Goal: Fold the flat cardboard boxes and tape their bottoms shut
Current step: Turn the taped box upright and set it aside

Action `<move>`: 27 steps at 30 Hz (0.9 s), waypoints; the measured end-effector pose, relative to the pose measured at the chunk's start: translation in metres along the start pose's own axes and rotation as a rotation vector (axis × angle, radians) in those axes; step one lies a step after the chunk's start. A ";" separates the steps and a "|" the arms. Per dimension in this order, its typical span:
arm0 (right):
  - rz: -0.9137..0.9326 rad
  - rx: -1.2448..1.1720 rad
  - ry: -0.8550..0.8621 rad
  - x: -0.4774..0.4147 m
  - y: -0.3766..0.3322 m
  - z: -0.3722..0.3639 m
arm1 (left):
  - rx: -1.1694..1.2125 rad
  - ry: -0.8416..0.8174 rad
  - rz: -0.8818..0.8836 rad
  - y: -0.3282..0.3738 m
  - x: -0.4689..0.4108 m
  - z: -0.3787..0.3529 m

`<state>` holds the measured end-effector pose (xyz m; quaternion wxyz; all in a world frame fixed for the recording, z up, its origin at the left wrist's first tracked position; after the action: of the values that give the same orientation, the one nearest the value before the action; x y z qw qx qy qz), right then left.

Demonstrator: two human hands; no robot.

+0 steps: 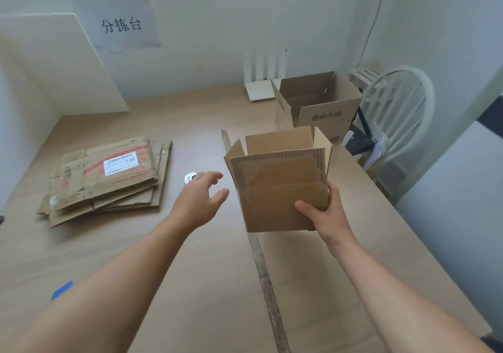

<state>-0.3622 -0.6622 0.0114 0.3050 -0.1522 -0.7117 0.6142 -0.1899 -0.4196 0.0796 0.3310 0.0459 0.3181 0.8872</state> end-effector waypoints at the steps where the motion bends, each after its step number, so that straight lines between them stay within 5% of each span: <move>1: -0.010 -0.003 -0.025 -0.012 0.000 -0.003 | -0.009 0.011 0.020 -0.001 -0.006 -0.003; 12: 0.016 0.027 -0.178 -0.151 -0.004 -0.056 | -0.070 0.089 0.173 -0.044 -0.069 -0.013; 27: 0.026 0.231 -0.052 -0.294 0.025 -0.080 | -0.081 0.111 0.235 -0.088 -0.153 -0.043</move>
<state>-0.0902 -0.7686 -0.0806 0.2938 -0.1095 -0.6418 0.6998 -0.0346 -0.4855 0.0126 0.2082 0.0200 0.2922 0.9332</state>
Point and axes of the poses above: each hand's wrist, its own x-axis away from the middle knuckle, its own z-axis out of the back of the hand, y = z × x, the point moved 4 cm from there along -x, towards the middle knuckle, and after that the axes turned 7 degrees about -z, right-handed, at the moved point
